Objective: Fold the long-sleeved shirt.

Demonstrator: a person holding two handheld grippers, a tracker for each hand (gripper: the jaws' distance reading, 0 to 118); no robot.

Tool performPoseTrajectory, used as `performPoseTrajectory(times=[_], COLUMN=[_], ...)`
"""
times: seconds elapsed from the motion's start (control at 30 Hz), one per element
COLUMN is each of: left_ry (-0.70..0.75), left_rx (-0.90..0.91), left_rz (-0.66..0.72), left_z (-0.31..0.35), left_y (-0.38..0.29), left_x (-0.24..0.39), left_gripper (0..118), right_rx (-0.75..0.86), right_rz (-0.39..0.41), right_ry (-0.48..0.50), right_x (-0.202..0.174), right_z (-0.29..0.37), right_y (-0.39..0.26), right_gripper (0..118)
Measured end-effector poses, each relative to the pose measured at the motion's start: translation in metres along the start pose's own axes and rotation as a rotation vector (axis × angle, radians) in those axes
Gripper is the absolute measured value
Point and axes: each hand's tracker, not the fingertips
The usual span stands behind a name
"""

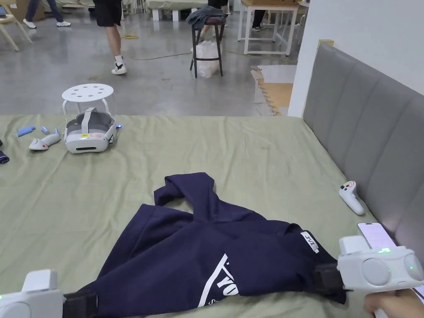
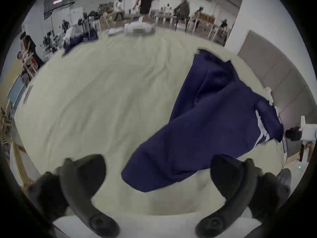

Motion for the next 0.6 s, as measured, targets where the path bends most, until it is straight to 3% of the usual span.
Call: performPoseTrajectory(times=[0.07, 0.1, 0.13, 0.17, 0.2, 0.3, 0.33, 0.37, 0.5, 0.53, 0.6], left_ry=[0.006, 0.029, 0.054, 0.061, 0.098, 0.077, 0.078, 0.088, 0.134, 0.167, 0.207], left_rx=[0.008, 0.012, 0.037, 0.046, 0.065, 0.060, 0.059, 0.052, -0.003, -0.029, -0.034], left_rz=[-0.010, -0.010, -0.014, -0.022, -0.028, -0.046, -0.041, -0.034, -0.024, -0.023, -0.010], left_z=[0.012, 0.022, 0.028, 0.030, 0.031, 0.041, 0.042, 0.039, 0.019, 0.010, -0.003], left_y=[0.014, 0.021, 0.026, 0.029, 0.030, 0.032, 0.032, 0.033, 0.032, 0.031, 0.027], left_x=[0.002, 0.006, 0.009, 0.011, 0.012, 0.019, 0.021, 0.020, 0.018, 0.017, 0.016], left_gripper=[99, 79, 40, 6, 5, 5, 11, 24, 98, 102, 95], right_rx=[0.054, 0.027, 0.013, 0.012, 0.013, 0.004, -0.002, -0.009, -0.043, -0.043, 0.004], right_rz=[0.031, 0.030, 0.034, 0.032, 0.026, 0.031, 0.031, 0.032, 0.008, 0.004, 0.005], right_ry=[-0.003, 0.004, 0.021, 0.033, 0.046, 0.076, 0.074, 0.066, 0.052, 0.054, 0.049], right_x=[-0.002, -0.002, -0.003, -0.017, -0.020, -0.028, -0.031, -0.034, -0.030, -0.029, -0.039], right_z=[0.016, 0.022, 0.027, 0.031, 0.031, 0.028, 0.027, 0.027, 0.004, 0.000, 0.019], right_y=[0.019, 0.027, 0.035, 0.036, 0.039, 0.044, 0.046, 0.047, 0.054, 0.057, 0.049], right_gripper=[106, 86, 58, 18, 1, 1, 1, 1, 1, 1, 1])
